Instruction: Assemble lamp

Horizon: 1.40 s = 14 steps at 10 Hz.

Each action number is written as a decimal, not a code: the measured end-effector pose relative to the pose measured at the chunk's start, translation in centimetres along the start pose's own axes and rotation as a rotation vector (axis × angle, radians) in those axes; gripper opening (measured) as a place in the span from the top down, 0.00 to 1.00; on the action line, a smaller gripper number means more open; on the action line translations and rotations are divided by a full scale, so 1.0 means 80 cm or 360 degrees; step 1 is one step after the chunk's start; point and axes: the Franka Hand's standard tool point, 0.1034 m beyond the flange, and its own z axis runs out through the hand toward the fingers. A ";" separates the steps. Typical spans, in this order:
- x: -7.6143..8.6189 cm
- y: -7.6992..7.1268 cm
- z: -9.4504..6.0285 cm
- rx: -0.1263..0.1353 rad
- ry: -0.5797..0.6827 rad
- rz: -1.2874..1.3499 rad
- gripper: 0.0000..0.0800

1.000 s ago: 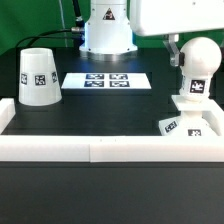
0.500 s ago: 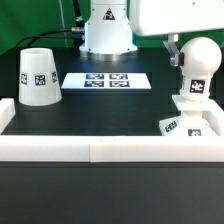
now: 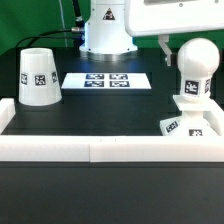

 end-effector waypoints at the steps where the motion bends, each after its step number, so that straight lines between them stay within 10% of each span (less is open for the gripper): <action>1: -0.001 -0.001 0.000 0.0000 -0.0001 0.0106 0.28; 5: -0.003 -0.003 0.001 0.0011 -0.0012 0.0544 0.27; 7: -0.003 -0.003 0.001 0.0008 -0.0017 0.0353 0.14; 14: -0.002 -0.002 0.001 0.0009 -0.0014 -0.0442 0.13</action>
Offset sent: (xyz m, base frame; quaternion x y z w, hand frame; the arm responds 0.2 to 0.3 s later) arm 0.0000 0.0000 0.0000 0.0000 0.0000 0.1938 0.9810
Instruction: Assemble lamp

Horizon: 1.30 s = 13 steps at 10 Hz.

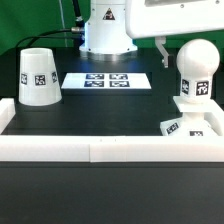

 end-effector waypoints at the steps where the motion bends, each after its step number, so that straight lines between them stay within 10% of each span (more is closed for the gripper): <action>1: 0.002 -0.001 -0.001 -0.0001 0.0000 -0.0191 0.13; 13: 0.008 0.001 -0.001 -0.0117 -0.0040 -0.1854 0.13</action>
Offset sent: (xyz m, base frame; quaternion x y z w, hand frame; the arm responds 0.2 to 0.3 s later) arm 0.0110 0.0094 0.0041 0.0044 -0.0145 -0.3277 0.9447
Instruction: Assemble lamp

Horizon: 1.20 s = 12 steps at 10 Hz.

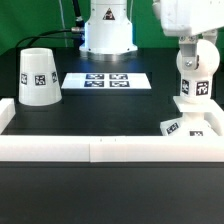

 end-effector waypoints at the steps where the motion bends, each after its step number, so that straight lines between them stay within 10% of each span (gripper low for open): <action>1: -0.001 0.001 0.000 -0.0002 0.0001 -0.0097 0.13; 3: -0.002 0.002 0.000 -0.0004 0.0001 -0.0122 0.28; 12: 0.001 0.003 0.000 -0.0026 0.0036 0.0621 0.28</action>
Offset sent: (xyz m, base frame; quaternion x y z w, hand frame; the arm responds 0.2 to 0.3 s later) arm 0.0000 0.0000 0.0000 0.0000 0.0000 0.0000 1.0000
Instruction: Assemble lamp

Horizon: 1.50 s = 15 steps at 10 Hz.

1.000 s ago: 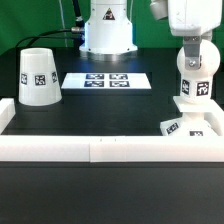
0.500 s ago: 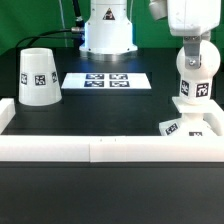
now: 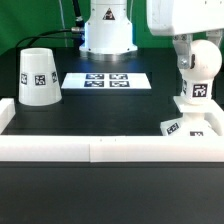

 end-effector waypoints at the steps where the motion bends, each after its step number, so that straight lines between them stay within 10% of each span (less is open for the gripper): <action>1: 0.001 0.001 0.000 -0.0006 0.0011 0.0144 0.28; 11: -0.002 0.004 0.003 -0.0017 0.0061 0.1397 0.28; 15: -0.004 -0.001 0.005 0.0042 0.0033 0.1947 0.28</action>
Offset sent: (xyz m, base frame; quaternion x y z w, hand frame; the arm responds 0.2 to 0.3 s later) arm -0.0037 0.0015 -0.0005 -0.0078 -0.0029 0.2501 0.9682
